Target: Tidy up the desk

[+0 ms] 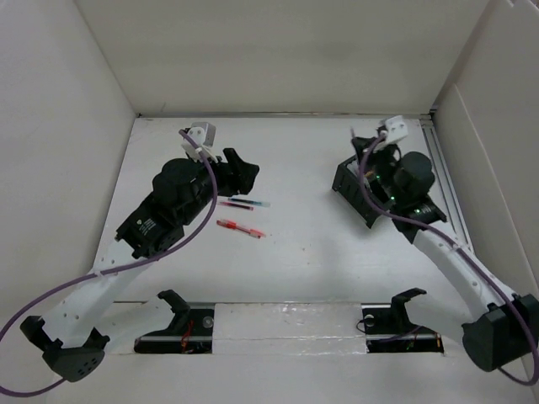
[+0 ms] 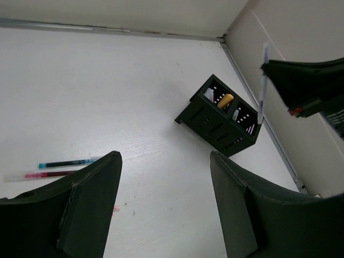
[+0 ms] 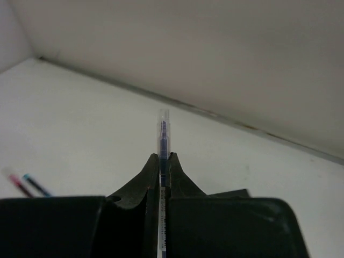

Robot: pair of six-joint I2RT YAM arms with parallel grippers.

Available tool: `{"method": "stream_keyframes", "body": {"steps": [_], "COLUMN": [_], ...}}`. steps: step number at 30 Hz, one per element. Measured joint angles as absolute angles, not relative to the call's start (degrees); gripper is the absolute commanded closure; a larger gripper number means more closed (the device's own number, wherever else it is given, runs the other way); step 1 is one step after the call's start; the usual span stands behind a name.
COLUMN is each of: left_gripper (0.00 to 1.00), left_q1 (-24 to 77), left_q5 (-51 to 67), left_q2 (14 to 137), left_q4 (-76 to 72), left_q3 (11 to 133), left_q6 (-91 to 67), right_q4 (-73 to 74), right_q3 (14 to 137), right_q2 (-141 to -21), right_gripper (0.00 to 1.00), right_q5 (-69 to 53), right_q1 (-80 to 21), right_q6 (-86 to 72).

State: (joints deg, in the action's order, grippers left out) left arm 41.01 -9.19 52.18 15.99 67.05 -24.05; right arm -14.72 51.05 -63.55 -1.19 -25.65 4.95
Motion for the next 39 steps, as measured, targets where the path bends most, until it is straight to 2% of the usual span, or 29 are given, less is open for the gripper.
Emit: {"method": "stream_keyframes", "body": {"steps": [4,8,13,23,26,27,30,32,34,35,36,39], "left_gripper": [0.37,0.37,0.36,0.36,0.36,0.36,0.36,0.36,0.36,0.36,0.36,0.36], "left_q1": [41.01,41.01,41.01,41.01,41.01,41.01,41.01,41.01,41.01,41.01,41.01,41.01], "left_q5": [-7.16,-5.91,-5.58,-6.04,-6.07,-6.09,-6.33,-6.61,-7.14,-7.46,-7.77,-9.1], "left_q2": [54.37,56.25,56.99,56.88,56.88,56.88,56.88,56.88,56.88,56.86,56.84,56.71], "left_q4": [15.03,14.44,14.35,14.35,14.35,14.35,14.35,14.37,14.37,14.39,14.41,15.14], "left_q3": [66.98,66.98,66.98,66.98,66.98,66.98,66.98,66.98,66.98,67.0,67.02,67.75], "left_q6": [-24.67,-25.21,-25.65,-26.39,-26.5,-26.55,-26.68,-26.7,-26.7,-26.7,-26.7,-26.68], "right_q4": [-17.54,-21.23,-27.38,-34.48,-35.88,-36.03,-35.59,-34.09,-31.07,-29.71,-27.57,-22.26], "right_q3": [47.0,42.22,39.53,37.58,36.88,36.38,35.14,35.09,36.16,37.12,38.74,45.45], "right_q2": [-58.78,-61.65,-67.57,-71.81,-73.41,-73.56,-73.1,-71.9,-70.17,-69.49,-68.86,-68.03], "right_gripper": [1.0,1.0,1.0,1.0,0.7,0.52,0.3,0.27,0.32,0.41,0.6,0.88], "right_q5": [-5.3,-12.6,-19.51,-25.21,-26.11,-26.28,-26.5,-26.5,-26.37,-26.06,-25.63,-23.62], "right_q1": [-12.53,-1.8,3.16,4.05,4.19,4.21,4.23,4.23,4.03,3.81,3.27,-1.28], "right_q6": [4.32,1.17,-2.44,-2.81,-2.79,-2.83,-2.33,-1.19,0.73,1.85,3.11,7.49]}}
